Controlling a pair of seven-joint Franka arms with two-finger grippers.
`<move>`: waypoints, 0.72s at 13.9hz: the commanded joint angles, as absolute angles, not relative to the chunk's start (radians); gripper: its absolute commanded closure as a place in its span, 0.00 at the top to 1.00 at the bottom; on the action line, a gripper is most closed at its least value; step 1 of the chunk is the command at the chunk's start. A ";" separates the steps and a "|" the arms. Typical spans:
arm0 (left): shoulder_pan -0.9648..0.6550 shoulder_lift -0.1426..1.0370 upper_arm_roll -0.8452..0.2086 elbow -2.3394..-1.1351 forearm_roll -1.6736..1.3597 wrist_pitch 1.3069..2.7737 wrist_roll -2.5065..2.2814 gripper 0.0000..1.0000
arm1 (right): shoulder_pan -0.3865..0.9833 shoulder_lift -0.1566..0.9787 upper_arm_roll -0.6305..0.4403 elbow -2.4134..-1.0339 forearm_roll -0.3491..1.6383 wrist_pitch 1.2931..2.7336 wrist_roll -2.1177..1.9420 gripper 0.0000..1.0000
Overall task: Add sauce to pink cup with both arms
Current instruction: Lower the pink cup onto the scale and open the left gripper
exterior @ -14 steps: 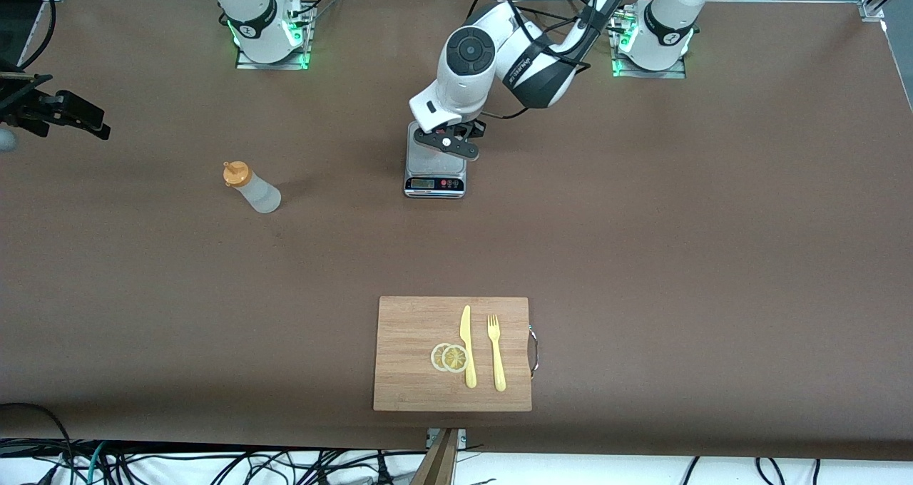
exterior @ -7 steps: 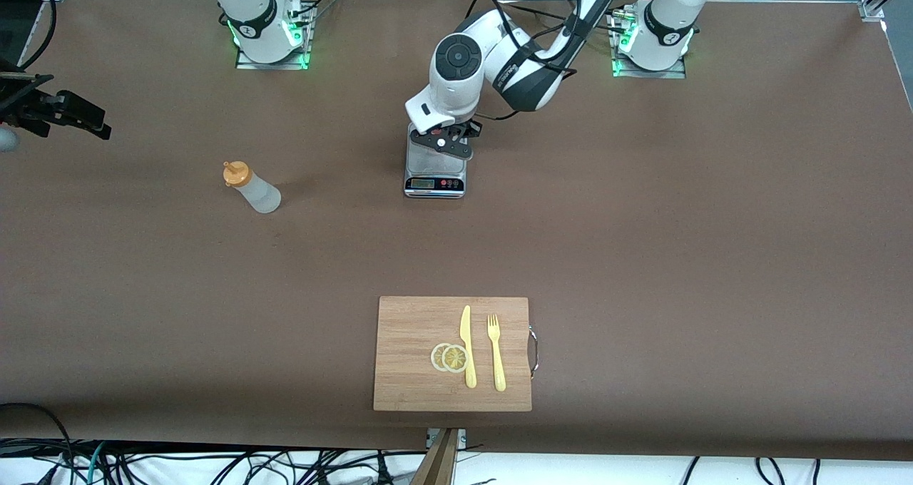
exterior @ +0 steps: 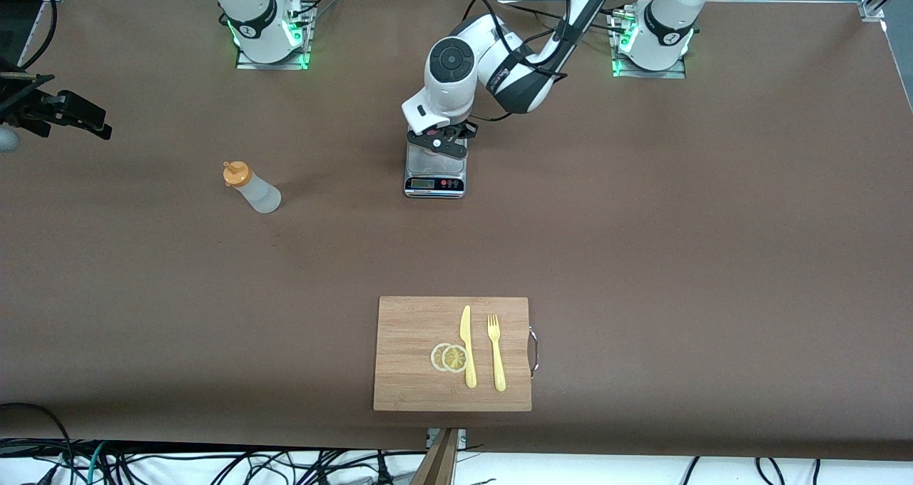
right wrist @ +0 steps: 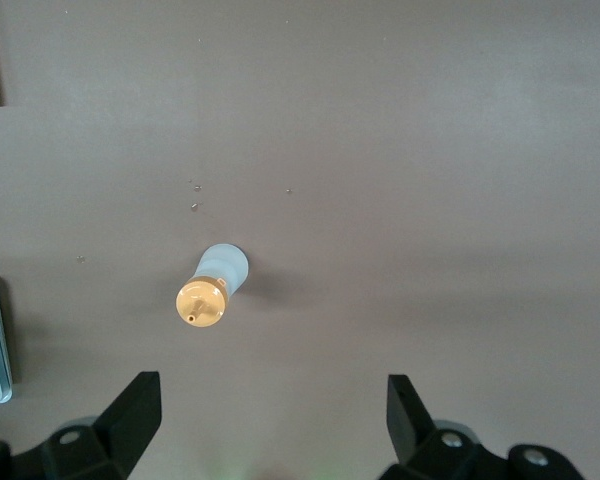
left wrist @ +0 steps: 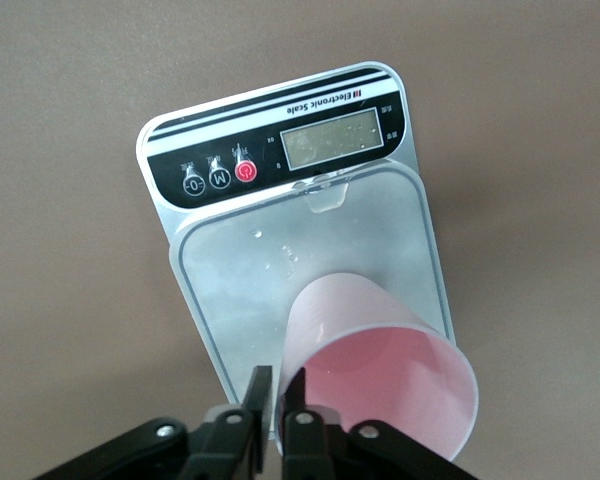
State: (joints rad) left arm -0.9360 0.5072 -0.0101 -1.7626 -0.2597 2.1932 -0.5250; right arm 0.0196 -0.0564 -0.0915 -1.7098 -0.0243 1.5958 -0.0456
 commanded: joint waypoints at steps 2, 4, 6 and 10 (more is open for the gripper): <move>-0.937 0.489 0.011 -1.758 -0.239 2.192 -0.531 1.00 | 0.018 -0.054 -0.092 -1.709 -0.009 1.591 -0.052 1.00; -0.922 0.466 0.015 -1.750 -0.248 2.184 -0.535 1.00 | 0.018 -0.046 -0.092 -1.709 -0.009 1.592 -0.054 1.00; -0.905 0.431 0.021 -1.744 -0.255 2.128 -0.534 1.00 | 0.028 -0.026 -0.091 -1.707 -0.006 1.600 -0.054 1.00; -0.833 0.350 0.083 -1.652 -0.255 1.950 -0.529 1.00 | 0.029 0.035 -0.091 -1.707 0.081 1.595 -0.113 1.00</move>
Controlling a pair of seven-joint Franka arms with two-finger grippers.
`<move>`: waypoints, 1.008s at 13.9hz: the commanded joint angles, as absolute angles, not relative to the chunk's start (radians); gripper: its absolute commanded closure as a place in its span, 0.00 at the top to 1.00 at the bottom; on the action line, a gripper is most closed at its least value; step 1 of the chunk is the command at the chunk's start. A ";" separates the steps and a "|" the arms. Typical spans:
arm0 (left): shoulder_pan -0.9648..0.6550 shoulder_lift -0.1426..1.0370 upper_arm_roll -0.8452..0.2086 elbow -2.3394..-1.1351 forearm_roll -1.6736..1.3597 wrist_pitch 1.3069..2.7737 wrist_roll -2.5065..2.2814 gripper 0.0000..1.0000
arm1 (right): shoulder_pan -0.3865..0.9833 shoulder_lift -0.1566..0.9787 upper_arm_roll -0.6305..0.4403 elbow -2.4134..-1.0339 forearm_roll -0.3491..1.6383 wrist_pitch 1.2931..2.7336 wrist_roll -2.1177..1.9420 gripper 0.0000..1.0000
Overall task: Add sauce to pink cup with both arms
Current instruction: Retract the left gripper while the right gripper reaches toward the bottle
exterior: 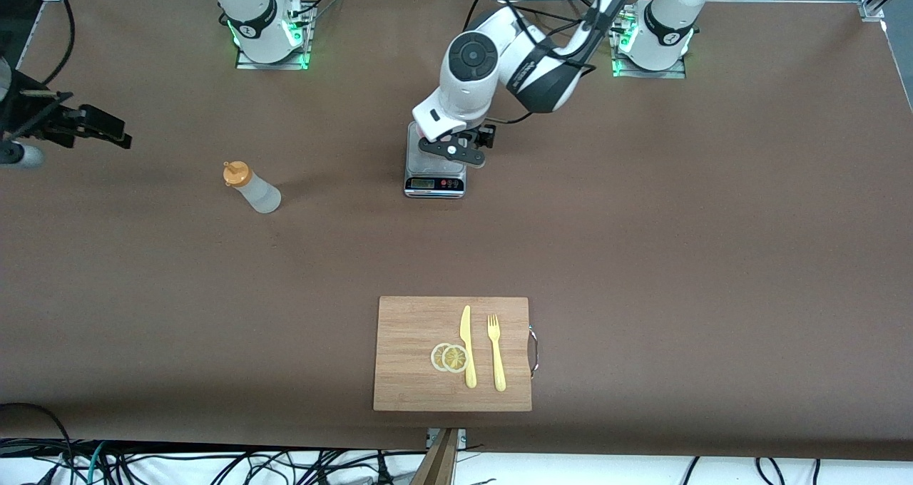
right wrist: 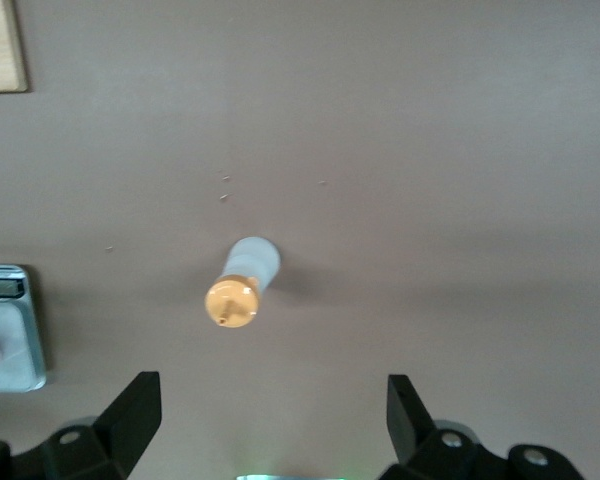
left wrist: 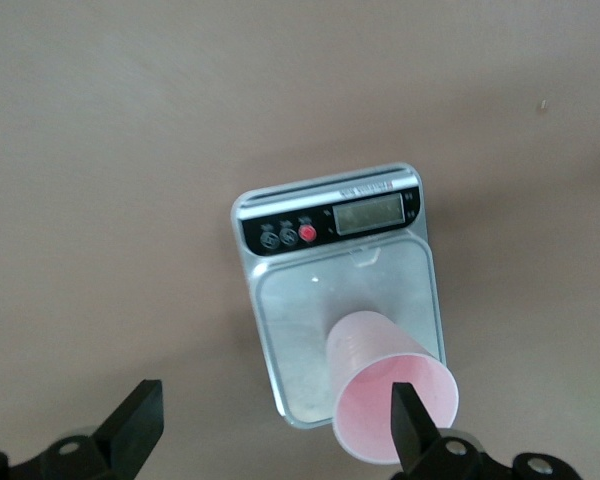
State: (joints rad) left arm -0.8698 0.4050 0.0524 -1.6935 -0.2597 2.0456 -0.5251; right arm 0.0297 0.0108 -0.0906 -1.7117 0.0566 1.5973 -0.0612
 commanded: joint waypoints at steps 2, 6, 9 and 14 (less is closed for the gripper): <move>-0.825 0.309 0.136 -1.608 -0.250 1.867 -0.531 1.00 | 0.029 0.080 -0.092 -1.706 0.081 1.594 -0.272 1.00; -0.720 0.224 0.175 -1.597 -0.238 1.789 -0.485 1.00 | 0.017 0.159 -0.095 -1.706 0.150 1.603 -0.539 1.00; -0.579 0.151 0.207 -1.597 -0.238 1.685 -0.365 1.00 | -0.017 0.199 -0.101 -1.704 0.251 1.621 -0.731 1.00; -0.315 0.081 0.206 -1.597 -0.152 1.571 -0.116 1.00 | -0.165 0.323 -0.103 -1.704 0.532 1.611 -1.222 1.00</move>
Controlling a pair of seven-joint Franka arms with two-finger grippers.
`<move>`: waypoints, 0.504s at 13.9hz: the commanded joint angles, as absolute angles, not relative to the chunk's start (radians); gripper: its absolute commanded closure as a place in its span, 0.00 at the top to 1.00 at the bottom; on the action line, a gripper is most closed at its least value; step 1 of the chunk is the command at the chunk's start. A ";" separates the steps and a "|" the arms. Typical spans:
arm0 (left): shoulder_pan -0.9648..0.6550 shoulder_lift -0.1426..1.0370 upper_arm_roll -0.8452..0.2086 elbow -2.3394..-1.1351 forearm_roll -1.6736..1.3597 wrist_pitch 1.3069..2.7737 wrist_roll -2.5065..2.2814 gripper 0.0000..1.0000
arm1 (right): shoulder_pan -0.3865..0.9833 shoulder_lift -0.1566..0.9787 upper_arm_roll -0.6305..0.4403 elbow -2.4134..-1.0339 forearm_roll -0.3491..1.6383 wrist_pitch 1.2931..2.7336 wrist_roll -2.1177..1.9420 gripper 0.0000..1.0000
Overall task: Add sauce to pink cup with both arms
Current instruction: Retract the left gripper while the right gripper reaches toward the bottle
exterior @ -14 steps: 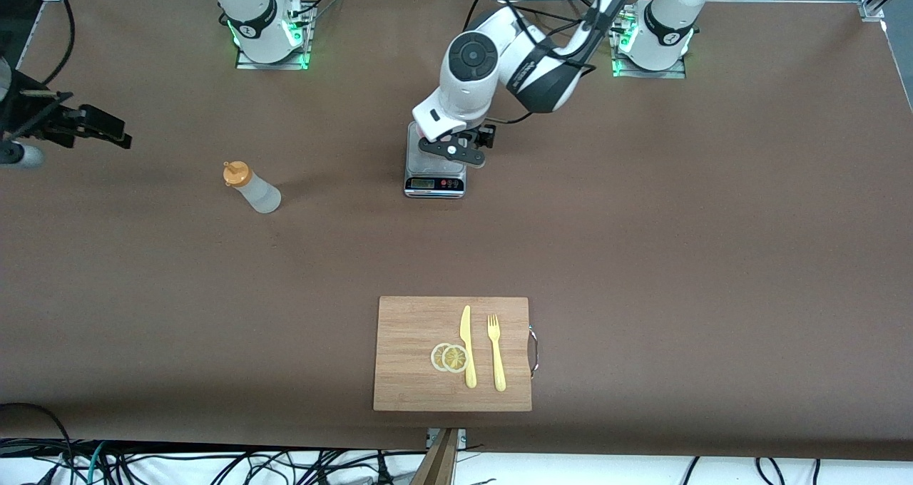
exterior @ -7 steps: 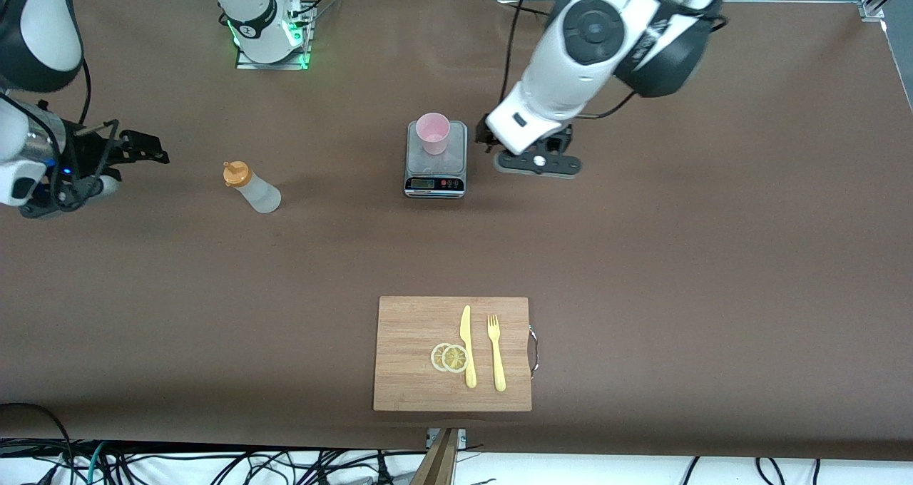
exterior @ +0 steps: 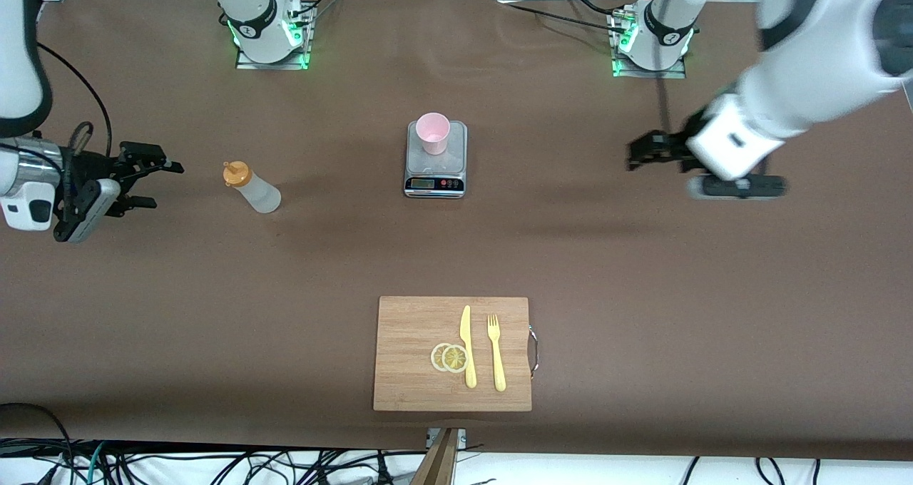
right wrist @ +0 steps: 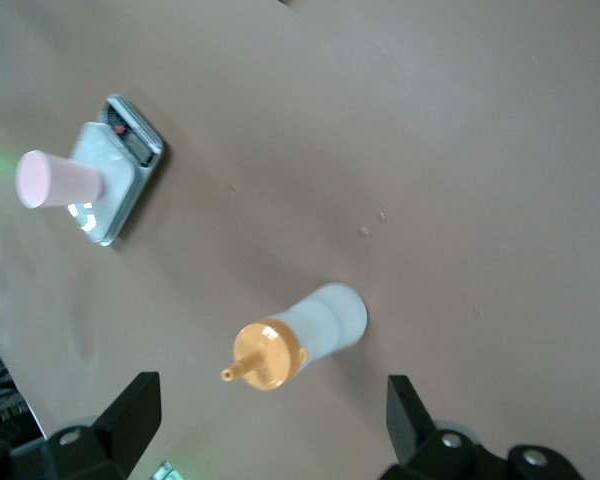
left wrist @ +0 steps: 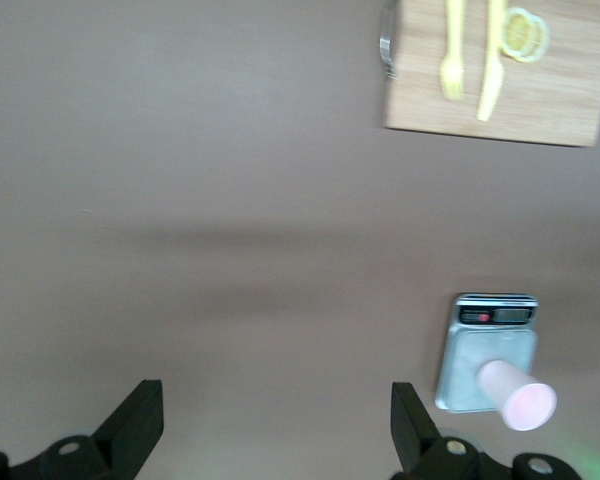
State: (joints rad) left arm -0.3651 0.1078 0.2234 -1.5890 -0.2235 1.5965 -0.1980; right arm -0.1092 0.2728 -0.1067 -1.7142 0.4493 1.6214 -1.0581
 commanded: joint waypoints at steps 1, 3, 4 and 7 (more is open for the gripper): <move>-0.292 0.071 0.203 -1.597 -0.108 1.562 -0.074 1.00 | -0.191 0.346 -0.103 -1.704 0.572 1.600 -1.300 1.00; -0.220 0.054 0.175 -1.597 -0.081 1.519 -0.025 1.00 | -0.215 0.388 -0.103 -1.706 0.623 1.562 -1.435 1.00; -0.181 0.045 0.152 -1.597 -0.066 1.502 -0.011 1.00 | -0.241 0.417 -0.103 -1.704 0.659 1.533 -1.501 1.00; -0.068 0.022 0.033 -1.597 0.001 1.453 0.014 1.00 | -0.281 0.506 -0.103 -1.710 0.767 1.491 -1.760 1.00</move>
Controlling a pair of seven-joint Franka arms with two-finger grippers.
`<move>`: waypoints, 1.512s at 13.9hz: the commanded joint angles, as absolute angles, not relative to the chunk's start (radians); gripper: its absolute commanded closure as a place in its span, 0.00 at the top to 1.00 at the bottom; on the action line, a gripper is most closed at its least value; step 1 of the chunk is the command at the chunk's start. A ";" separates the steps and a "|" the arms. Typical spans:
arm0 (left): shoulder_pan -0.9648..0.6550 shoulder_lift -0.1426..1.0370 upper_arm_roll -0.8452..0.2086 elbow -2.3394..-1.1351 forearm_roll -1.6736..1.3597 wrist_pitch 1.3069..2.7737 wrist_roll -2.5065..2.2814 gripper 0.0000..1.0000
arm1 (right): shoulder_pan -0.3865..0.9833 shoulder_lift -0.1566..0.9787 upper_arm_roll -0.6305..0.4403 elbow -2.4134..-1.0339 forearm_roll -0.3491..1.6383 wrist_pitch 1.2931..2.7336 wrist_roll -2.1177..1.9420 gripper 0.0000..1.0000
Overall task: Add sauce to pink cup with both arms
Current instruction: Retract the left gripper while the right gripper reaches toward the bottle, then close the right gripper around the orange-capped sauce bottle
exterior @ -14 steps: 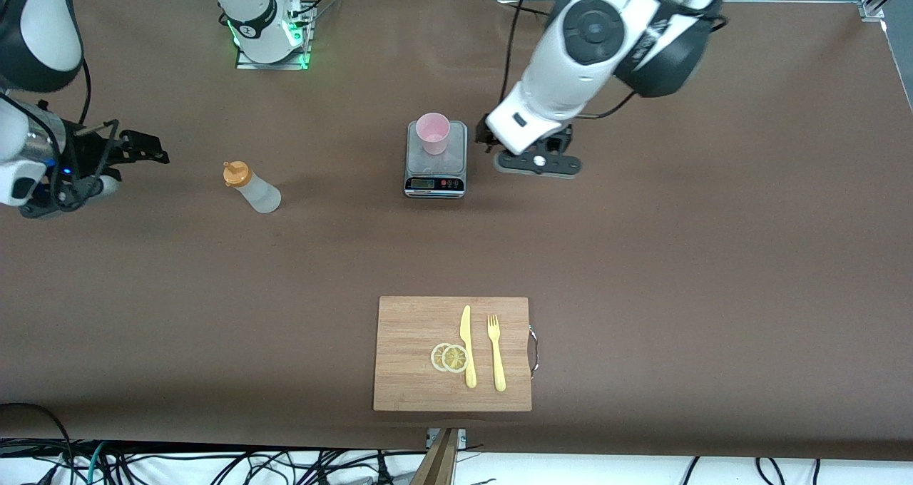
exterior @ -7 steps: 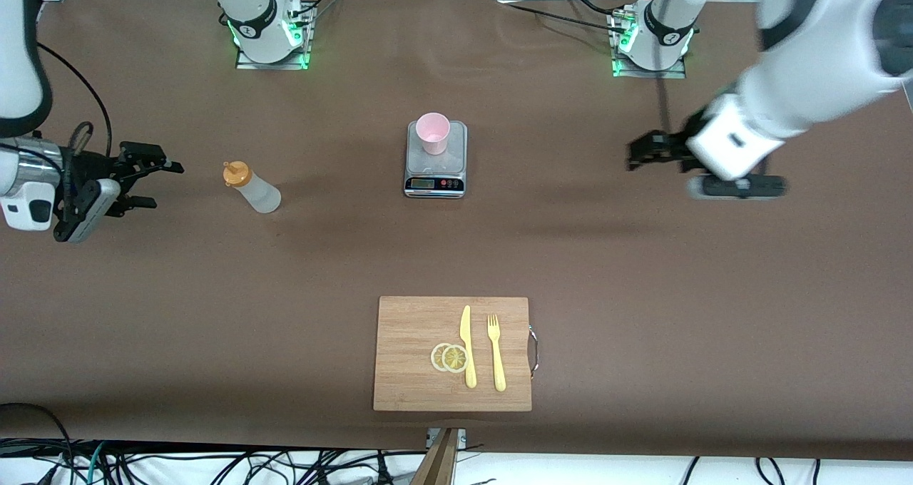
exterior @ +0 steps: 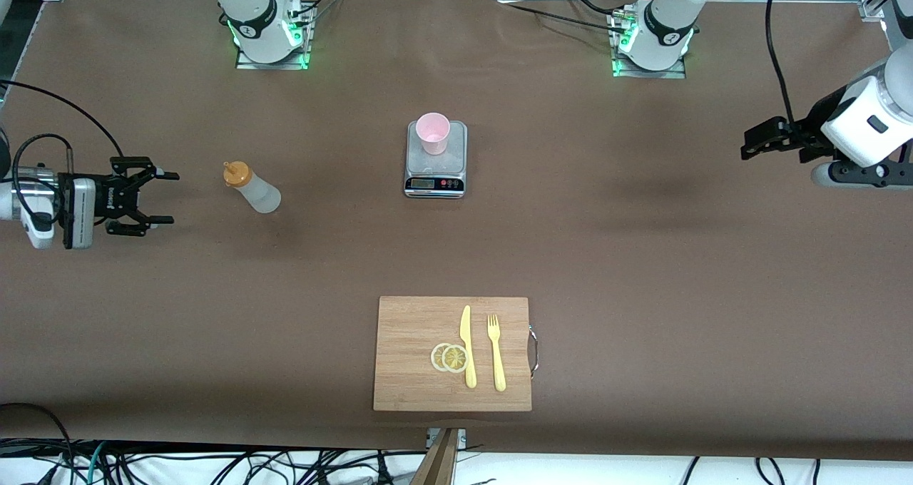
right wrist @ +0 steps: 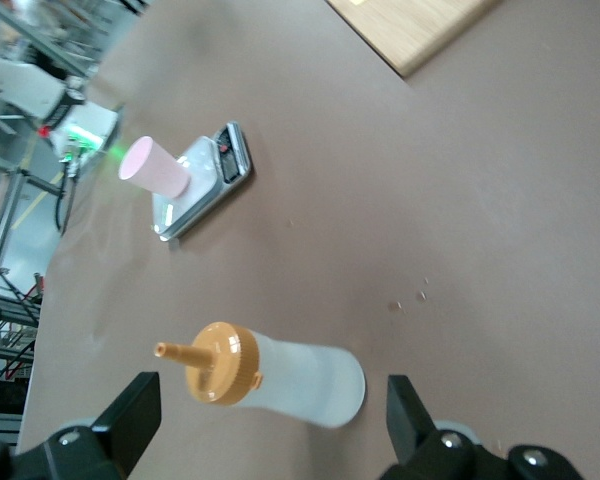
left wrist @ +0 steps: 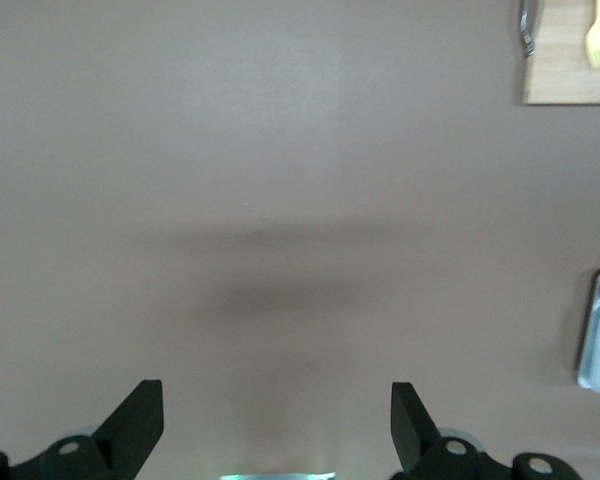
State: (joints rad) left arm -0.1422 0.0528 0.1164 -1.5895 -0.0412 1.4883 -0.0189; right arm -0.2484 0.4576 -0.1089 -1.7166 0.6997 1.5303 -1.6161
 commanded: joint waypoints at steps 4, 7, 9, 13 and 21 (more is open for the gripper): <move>0.009 0.017 -0.052 -1.603 0.005 1.410 0.032 1.00 | -0.350 0.593 -0.101 -1.718 0.817 1.404 -2.029 1.00; 0.020 0.018 -0.054 -1.608 0.003 1.399 0.051 1.00 | -0.373 0.662 -0.101 -1.718 0.847 1.356 -2.219 1.00; 0.008 0.032 -0.048 -1.597 0.002 1.399 0.049 1.00 | -0.373 0.715 -0.101 -1.718 0.873 1.341 -2.348 1.00; 0.018 0.052 -0.049 -1.592 0.000 1.401 0.049 1.00 | -0.371 0.822 -0.092 -1.718 0.971 1.322 -2.511 1.00; 0.009 0.072 -0.051 -1.559 0.000 1.401 0.048 1.00 | -0.345 0.917 -0.015 -1.717 1.003 1.322 -2.589 1.00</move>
State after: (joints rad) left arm 0.0035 0.0521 -0.0405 -1.5963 -0.0209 1.4101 0.0270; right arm -0.3522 0.9117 -0.0301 -1.7233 0.9812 1.3352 -2.5780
